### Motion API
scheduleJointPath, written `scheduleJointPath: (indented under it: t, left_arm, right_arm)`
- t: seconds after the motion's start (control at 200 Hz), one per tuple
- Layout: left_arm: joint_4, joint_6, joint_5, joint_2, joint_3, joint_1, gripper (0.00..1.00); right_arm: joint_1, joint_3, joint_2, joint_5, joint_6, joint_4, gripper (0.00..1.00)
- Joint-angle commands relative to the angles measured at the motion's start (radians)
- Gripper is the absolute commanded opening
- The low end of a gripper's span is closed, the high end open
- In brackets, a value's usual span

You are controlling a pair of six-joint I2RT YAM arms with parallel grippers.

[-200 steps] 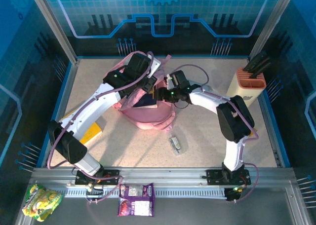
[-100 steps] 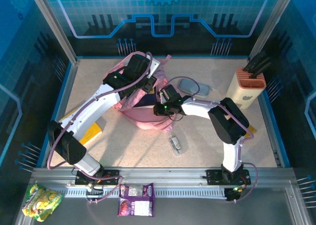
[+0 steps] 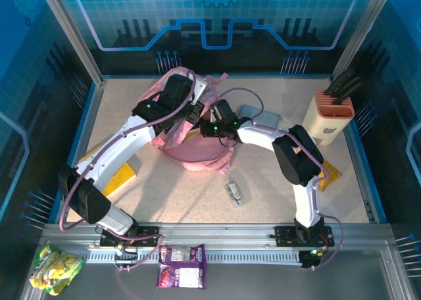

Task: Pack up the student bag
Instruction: Place the book in the student bag, then close the student bag at the center of the table.

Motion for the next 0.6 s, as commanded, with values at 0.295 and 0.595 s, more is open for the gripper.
scheduleJointPath:
  t: [0.295,0.595]
  left_arm:
    - [0.07,-0.14,0.07,-0.112,-0.171,0.007,0.0]
    - [0.101,-0.27,0.116,-0.082,-0.316,0.007,0.04]
  right_arm:
    - [-0.042,-0.405,-0.514,-0.105,-0.107,0.0,0.39]
    - [-0.051,-0.535,-0.737,-0.129,-0.182,-0.127,0.56]
